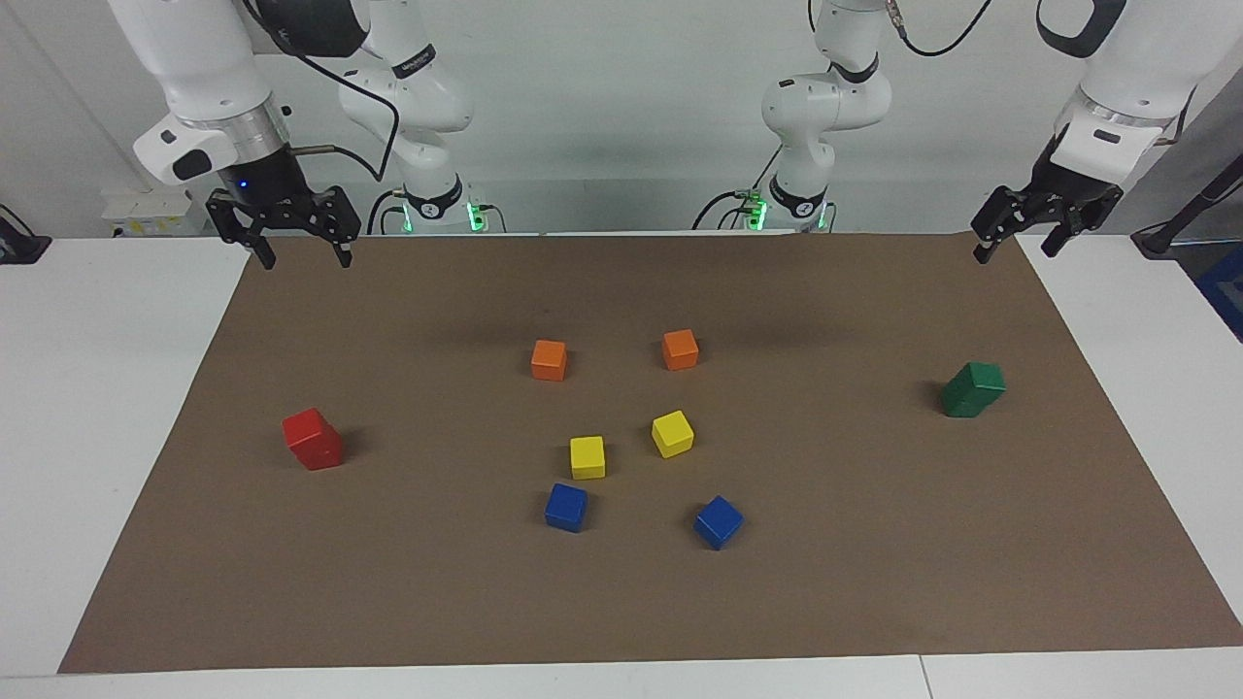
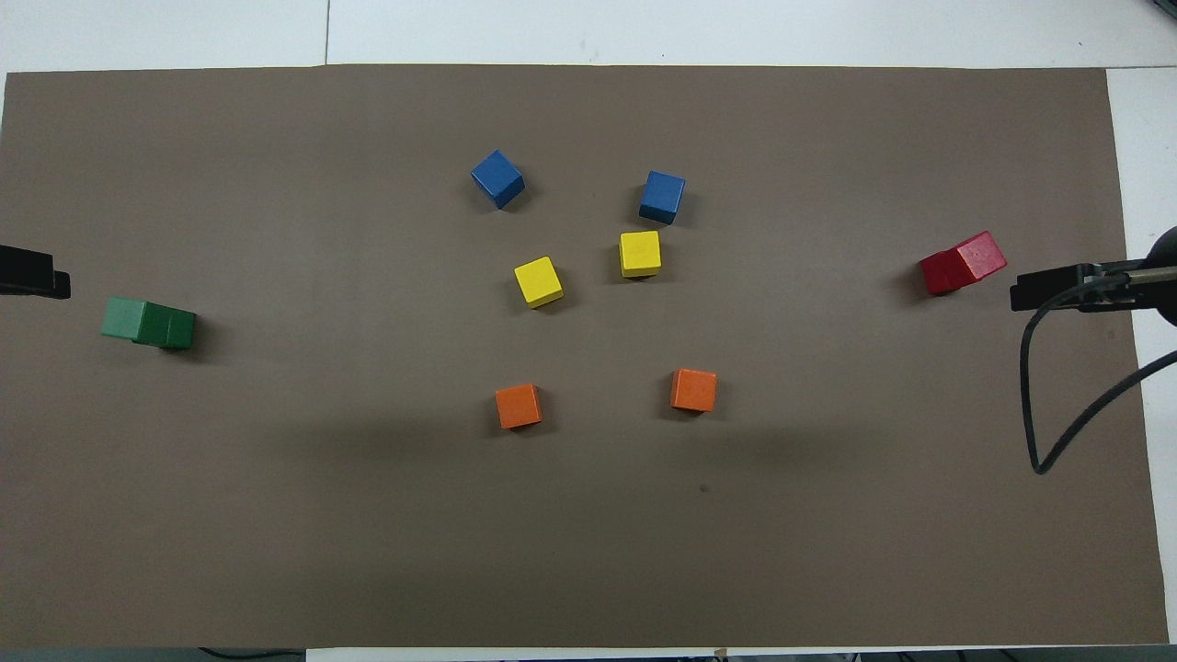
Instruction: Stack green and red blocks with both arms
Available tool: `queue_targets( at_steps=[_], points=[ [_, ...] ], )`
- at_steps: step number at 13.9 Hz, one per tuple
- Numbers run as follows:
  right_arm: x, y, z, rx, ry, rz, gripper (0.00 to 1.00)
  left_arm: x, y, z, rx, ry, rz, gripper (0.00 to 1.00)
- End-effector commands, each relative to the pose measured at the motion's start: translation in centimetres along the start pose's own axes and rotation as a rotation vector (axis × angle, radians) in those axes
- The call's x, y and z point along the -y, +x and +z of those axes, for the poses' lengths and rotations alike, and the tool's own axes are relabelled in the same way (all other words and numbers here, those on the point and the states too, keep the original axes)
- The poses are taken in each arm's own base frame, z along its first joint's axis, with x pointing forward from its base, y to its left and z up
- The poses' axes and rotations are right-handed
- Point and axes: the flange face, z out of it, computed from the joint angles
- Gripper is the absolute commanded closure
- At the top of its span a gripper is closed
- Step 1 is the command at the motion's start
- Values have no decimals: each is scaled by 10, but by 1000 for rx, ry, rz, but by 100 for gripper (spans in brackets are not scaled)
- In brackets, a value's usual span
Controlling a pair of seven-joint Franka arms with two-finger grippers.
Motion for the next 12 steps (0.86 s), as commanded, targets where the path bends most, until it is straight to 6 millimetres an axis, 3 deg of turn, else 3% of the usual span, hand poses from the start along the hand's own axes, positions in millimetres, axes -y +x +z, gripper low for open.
queue_targets(
  at_steps=[1,3,5,12],
  points=[
    [1,5,2,18,11,15,0,0,3,-5,-14,17,9,0],
    [19,5,3,23,15,-2,0,0,3,-5,-14,17,11,0],
    [5,5,3,30,23,31,0,-1,3,-5,-12,17,12,0],
    [-4,24,-7,40,13,46,1,-4,3,-6,-16,17,14,0]
  ],
)
